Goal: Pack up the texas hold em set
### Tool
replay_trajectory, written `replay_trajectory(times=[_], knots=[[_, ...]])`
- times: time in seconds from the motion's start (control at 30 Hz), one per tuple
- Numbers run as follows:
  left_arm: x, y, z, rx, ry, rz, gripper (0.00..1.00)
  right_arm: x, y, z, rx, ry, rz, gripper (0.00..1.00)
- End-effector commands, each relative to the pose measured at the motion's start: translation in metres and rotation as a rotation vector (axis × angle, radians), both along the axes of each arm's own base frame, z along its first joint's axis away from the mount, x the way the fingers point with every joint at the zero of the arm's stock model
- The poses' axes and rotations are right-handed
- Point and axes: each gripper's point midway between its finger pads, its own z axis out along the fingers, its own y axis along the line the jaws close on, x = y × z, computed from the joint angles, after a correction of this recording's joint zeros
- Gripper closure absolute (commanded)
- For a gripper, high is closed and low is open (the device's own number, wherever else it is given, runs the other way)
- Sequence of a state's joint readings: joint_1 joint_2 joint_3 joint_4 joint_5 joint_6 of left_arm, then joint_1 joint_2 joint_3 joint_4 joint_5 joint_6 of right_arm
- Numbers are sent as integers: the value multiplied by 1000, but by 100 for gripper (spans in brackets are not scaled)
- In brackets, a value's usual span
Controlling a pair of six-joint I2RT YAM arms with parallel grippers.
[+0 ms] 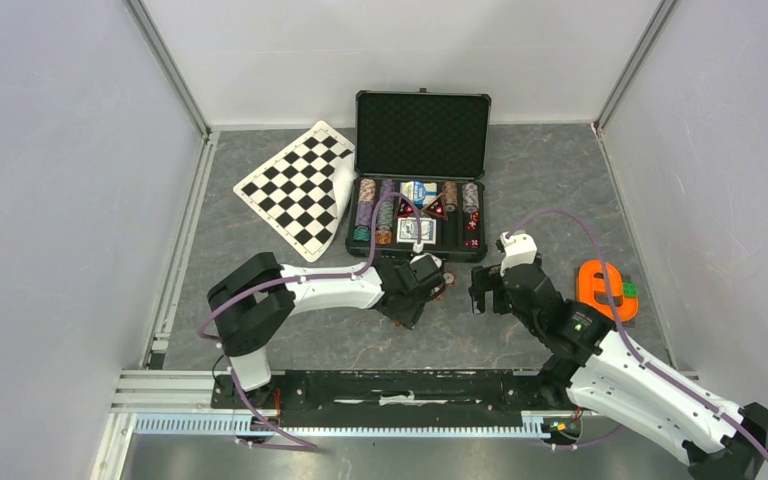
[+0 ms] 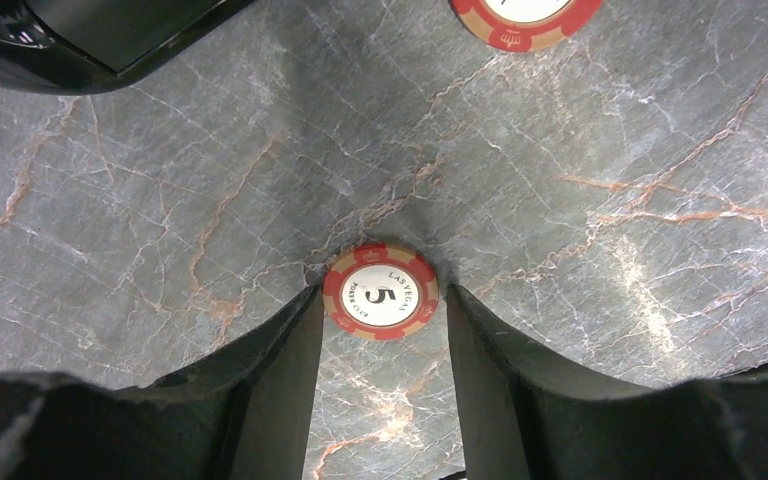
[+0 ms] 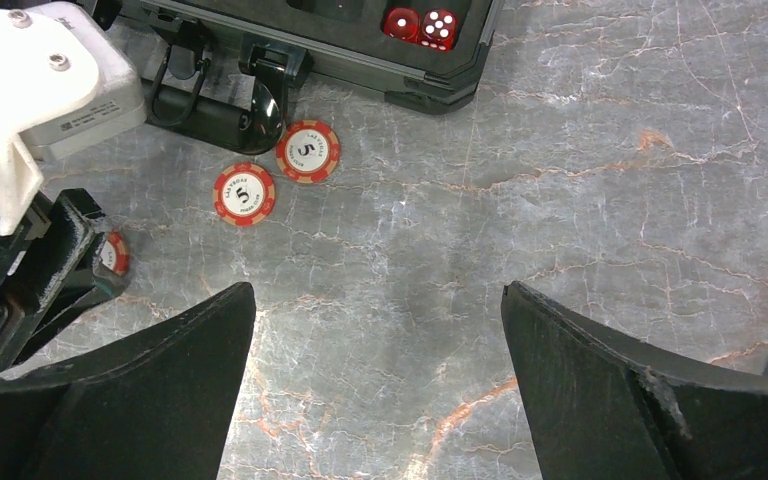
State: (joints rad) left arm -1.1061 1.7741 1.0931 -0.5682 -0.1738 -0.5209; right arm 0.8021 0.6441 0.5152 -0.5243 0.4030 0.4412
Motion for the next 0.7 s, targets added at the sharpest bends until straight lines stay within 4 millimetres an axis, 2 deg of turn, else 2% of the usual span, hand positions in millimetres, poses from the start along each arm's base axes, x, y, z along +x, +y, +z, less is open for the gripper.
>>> replay_trajectory(times=[0.0, 0.13, 0.23, 0.47, 0.67], knots=[[-2, -5, -7, 23, 34, -32, 47, 4, 0, 8, 28, -30, -19, 1], [-2, 0, -9, 56, 35, -28, 58, 4, -1, 10, 29, -35, -25, 1], [2, 3, -1, 48, 3, -12, 61, 4, -3, 10, 26, -39, -34, 1], [14, -3, 27, -6, -58, 4, 64, 5, -3, 13, 26, -44, -36, 1], [23, -2, 40, -24, -74, 10, 63, 5, -3, 12, 23, -40, -33, 1]])
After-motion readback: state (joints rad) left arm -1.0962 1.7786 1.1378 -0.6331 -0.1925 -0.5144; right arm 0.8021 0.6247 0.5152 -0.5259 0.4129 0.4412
